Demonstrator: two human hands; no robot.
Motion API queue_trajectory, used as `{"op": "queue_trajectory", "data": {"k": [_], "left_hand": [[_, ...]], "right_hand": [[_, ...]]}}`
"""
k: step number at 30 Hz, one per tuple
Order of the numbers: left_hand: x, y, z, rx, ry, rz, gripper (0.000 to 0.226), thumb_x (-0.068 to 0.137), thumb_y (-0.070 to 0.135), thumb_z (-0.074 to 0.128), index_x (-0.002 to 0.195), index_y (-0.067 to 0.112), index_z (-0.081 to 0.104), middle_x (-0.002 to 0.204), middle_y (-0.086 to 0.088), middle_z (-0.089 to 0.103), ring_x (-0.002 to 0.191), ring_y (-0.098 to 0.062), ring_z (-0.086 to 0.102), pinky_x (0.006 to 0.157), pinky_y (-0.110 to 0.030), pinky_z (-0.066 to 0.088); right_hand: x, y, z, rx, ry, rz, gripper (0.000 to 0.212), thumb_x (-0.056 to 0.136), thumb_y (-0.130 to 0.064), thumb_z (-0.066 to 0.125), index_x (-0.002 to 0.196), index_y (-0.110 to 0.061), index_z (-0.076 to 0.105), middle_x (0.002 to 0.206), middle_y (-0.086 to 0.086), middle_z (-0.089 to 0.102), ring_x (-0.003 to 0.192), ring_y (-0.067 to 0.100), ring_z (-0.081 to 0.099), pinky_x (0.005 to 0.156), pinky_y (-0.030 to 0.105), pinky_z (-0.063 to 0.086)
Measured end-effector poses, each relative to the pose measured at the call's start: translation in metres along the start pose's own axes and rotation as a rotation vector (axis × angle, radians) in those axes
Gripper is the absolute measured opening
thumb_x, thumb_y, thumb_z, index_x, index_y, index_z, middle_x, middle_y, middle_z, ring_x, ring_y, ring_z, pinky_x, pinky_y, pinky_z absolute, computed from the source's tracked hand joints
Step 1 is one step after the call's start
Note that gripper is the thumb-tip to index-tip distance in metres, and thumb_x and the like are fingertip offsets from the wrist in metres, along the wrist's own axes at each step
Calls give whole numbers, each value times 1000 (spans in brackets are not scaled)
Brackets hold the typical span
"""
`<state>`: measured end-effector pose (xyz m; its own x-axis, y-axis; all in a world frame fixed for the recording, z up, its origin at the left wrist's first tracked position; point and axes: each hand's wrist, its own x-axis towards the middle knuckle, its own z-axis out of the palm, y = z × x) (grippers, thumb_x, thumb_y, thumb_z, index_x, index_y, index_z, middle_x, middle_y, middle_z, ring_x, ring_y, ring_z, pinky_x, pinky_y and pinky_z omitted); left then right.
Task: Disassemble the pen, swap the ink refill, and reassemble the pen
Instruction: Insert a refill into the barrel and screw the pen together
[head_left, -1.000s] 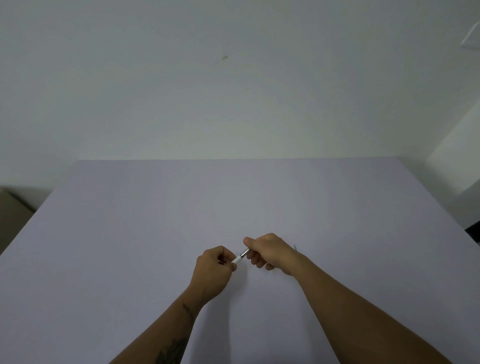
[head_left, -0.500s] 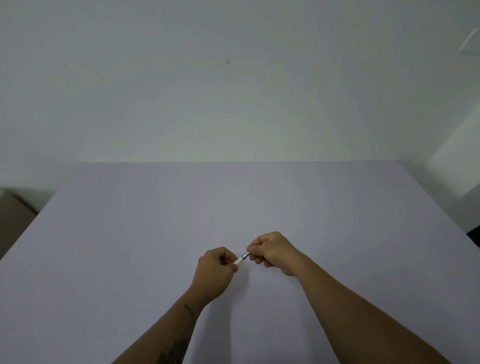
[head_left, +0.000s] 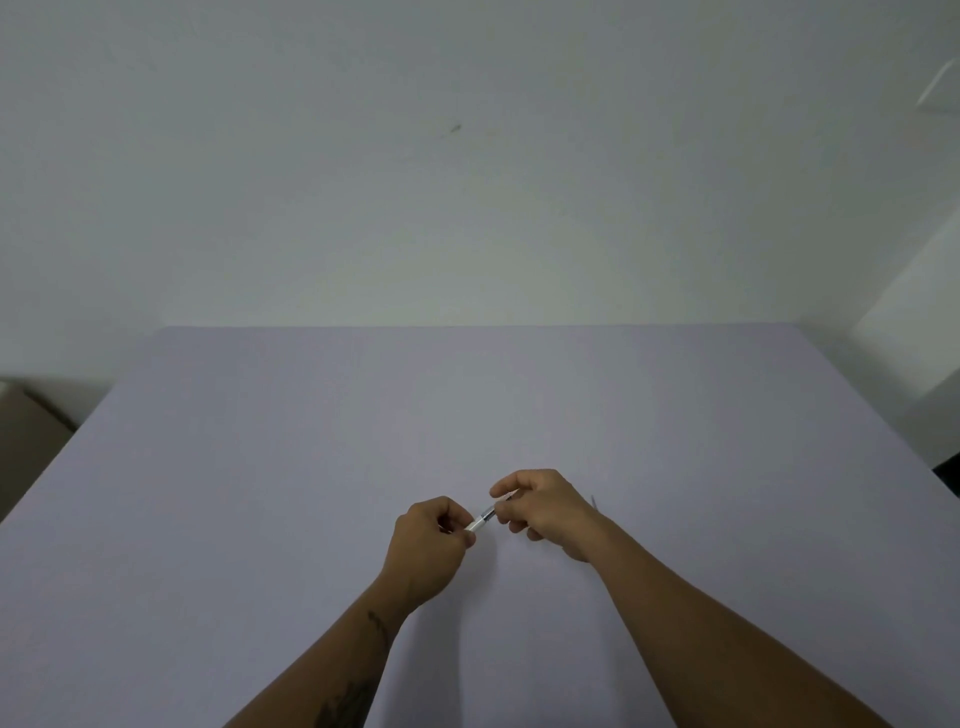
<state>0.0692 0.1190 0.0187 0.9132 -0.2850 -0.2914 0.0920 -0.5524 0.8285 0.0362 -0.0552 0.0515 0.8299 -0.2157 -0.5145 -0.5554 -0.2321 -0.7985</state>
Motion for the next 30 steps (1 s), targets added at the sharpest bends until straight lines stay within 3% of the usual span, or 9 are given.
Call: {"op": "queue_trajectory", "data": {"k": [3,11,16,21,26,30], "left_hand": [[-1,0,-1,-5,7,0,17,79,7,71,71,22,70,67,2,65,49,-6,50,44,-14,40],[-3,5,0,-17,9,6,17,82,5,70,74,20,70,68,1,63,51,-7,50,40,-8,37],[-4,5,1,-18,0,2,16,82,5,70,75,19,70,71,0,65,51,-8,50,41,-9,38],[-6,6,2,-12,-7,13,13,82,5,70,77,17,71,73,-2,66,53,-9,51,45,-14,41],[-5,8,2,-21,-7,15,14,84,6,68,77,18,71,74,-2,66,53,-8,50,45,-15,41],[-4,11,5,-21,-19,22,12,85,8,68,78,18,71,77,-4,69,52,-10,51,47,-19,42]], "right_hand": [[0,2,0,-3,-11,-16,23,83,0,68,93,-19,76,85,5,73,71,13,64,57,21,49],[-1,5,4,12,29,-53,20,83,0,67,88,-18,76,83,5,72,70,13,64,57,22,50],[-2,6,4,-24,42,-75,10,85,-10,69,77,-15,73,75,5,70,68,14,61,55,22,46],[-4,6,6,-64,65,-100,21,85,-23,71,67,-16,64,66,2,67,62,16,56,55,24,45],[-10,2,1,-1,57,-114,4,84,-19,71,88,-16,73,75,1,71,66,12,62,57,22,48],[-10,2,-5,15,84,-110,16,85,-8,68,89,-20,77,82,1,73,70,10,64,60,20,50]]}}
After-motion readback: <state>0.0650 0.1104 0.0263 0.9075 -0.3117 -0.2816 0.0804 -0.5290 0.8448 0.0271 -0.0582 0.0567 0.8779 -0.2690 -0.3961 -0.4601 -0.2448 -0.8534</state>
